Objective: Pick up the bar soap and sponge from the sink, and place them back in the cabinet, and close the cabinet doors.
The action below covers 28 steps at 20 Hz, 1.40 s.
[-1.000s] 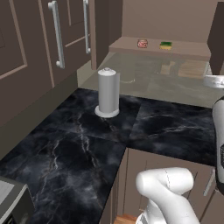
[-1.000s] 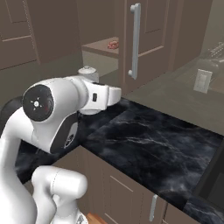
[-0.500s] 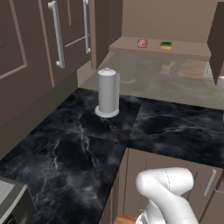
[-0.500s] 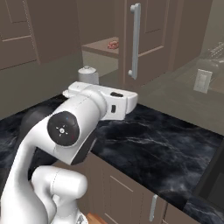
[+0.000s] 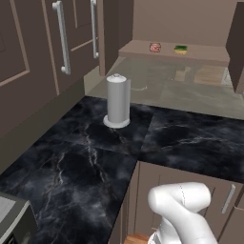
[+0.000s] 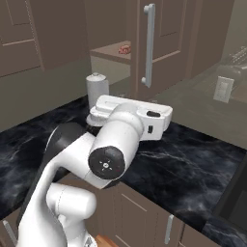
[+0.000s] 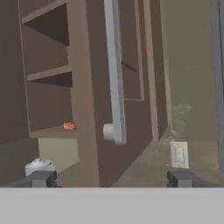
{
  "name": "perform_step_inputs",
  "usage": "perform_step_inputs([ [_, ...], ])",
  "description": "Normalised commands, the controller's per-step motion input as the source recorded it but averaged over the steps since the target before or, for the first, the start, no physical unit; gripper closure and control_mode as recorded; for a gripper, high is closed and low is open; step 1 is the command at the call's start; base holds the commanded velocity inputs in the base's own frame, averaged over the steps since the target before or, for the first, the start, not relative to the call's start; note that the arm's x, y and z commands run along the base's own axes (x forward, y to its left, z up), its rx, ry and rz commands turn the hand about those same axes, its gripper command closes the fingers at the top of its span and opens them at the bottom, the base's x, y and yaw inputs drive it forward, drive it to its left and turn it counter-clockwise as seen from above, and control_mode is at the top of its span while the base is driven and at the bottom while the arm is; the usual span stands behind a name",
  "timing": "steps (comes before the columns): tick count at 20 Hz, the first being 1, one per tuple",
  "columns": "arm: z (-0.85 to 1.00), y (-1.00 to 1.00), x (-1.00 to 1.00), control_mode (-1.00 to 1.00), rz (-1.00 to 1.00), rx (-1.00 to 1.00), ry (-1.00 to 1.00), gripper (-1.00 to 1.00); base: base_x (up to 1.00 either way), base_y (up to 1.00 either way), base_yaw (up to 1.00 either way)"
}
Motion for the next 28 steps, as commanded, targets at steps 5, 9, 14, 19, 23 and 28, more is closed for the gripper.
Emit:
perform_step_inputs([
  [5,0.0,-0.32,0.0,-1.0,0.12,0.0,-0.01,-1.0,0.0,0.0,0.0],
  [9,0.0,-0.23,0.09,-1.0,0.15,0.0,0.0,-1.0,0.0,0.0,0.0],
  [14,0.0,-0.12,0.27,-1.0,0.14,0.0,0.0,-1.0,0.0,0.0,0.0],
  [19,0.0,-0.01,0.29,-1.0,0.16,0.0,-0.03,-1.0,0.0,0.0,0.0],
  [23,0.0,-0.03,0.14,-1.0,0.17,0.0,-0.07,-1.0,0.0,0.0,0.0],
  [28,0.0,-0.06,0.07,-1.0,0.17,0.0,-0.05,-1.0,0.0,0.0,0.0],
])
